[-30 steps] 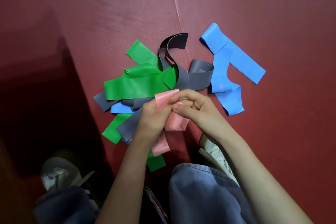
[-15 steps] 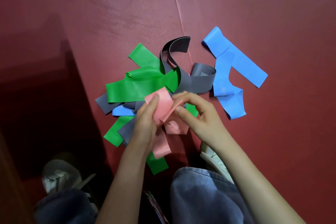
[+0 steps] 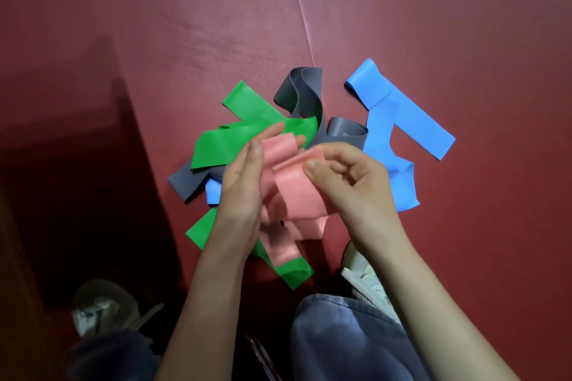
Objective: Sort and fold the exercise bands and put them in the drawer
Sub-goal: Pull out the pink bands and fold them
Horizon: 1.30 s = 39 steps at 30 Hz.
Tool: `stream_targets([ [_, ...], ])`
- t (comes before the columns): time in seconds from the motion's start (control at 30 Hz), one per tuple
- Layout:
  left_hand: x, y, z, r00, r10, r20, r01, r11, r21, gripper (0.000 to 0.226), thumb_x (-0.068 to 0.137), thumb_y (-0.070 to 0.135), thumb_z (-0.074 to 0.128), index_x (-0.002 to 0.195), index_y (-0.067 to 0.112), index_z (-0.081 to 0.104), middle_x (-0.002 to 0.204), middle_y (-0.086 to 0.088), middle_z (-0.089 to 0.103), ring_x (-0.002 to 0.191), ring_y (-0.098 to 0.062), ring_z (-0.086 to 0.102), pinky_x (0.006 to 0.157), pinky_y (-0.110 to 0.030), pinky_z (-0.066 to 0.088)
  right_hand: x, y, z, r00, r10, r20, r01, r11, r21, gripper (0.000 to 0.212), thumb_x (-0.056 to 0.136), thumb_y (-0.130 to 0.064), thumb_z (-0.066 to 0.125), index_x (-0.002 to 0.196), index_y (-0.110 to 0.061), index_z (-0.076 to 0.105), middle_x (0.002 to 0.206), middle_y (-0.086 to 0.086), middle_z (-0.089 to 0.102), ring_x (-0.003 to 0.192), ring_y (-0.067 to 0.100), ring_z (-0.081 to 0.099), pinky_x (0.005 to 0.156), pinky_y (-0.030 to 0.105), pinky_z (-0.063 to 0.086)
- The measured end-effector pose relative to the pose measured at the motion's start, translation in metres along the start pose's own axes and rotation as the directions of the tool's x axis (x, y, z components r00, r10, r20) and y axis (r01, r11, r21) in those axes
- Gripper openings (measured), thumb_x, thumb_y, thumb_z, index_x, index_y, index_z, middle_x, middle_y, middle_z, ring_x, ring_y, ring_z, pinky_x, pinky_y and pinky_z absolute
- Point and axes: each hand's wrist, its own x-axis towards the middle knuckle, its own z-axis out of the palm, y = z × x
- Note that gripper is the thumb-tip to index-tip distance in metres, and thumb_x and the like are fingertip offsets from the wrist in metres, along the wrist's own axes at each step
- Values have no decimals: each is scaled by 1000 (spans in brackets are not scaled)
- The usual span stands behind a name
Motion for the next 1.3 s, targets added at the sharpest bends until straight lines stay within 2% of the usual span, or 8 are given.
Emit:
stream_targets([
  [0.17,-4,-2,8,993,-62,98,69,995,-71,29,89,30,32,94,23,60,68,9,72,57,-1,63,48,-12,48,14,-1,12,998,32,-57,-27,995,95,23,85,5,54,86,-17,52,52,-9,63,48,-2,56,50,11,46],
  [0.27,-2,-9,2,989,-119,88,127,987,-94,33,96,31,27,97,22,59,71,8,73,66,-4,66,62,-18,54,18,3,17,996,58,-61,-52,993,110,32,85,8,52,95,-21,45,52,-8,62,47,-1,56,50,13,46],
  [0.37,-3,-12,-3,982,-179,54,181,983,-43,33,92,44,31,96,27,58,66,14,70,64,-4,61,58,-20,45,17,8,21,994,64,-85,-58,996,68,35,85,9,52,99,-22,43,49,-9,61,46,-3,55,49,11,45],
  [0.7,-2,-7,5,987,-139,80,150,976,-159,36,89,44,30,101,29,60,91,6,73,87,-9,67,83,-25,52,15,16,19,994,27,-108,-22,999,42,38,85,7,52,107,-23,42,48,-12,59,49,-4,52,55,8,43],
  [0.87,-5,-7,8,982,-149,114,169,966,-195,44,80,48,29,108,26,55,81,10,74,77,-5,69,74,-21,55,17,22,17,994,16,-109,-17,1000,0,40,85,7,52,111,-21,40,48,-13,57,47,-4,49,54,8,40],
  [1.07,-3,-9,0,992,-127,-9,127,991,-35,25,94,16,37,96,11,61,67,2,73,62,-9,68,63,-21,55,20,25,16,999,5,-50,-7,999,-37,48,82,7,57,117,-19,38,49,-12,53,45,-5,46,51,5,36],
  [1.2,1,12,2,999,-44,17,44,999,-7,20,90,23,46,94,14,64,74,3,74,69,-10,69,67,-22,56,26,21,8,988,-28,150,35,998,-43,60,72,-5,65,118,-31,36,81,-4,52,68,3,50,66,15,45],
  [1.3,1,27,7,998,33,58,-35,999,17,30,83,25,43,83,22,73,81,7,74,79,-8,68,76,-24,56,35,16,0,967,26,255,37,970,-240,43,72,-20,64,109,-33,48,103,14,48,90,17,48,83,32,44],
])
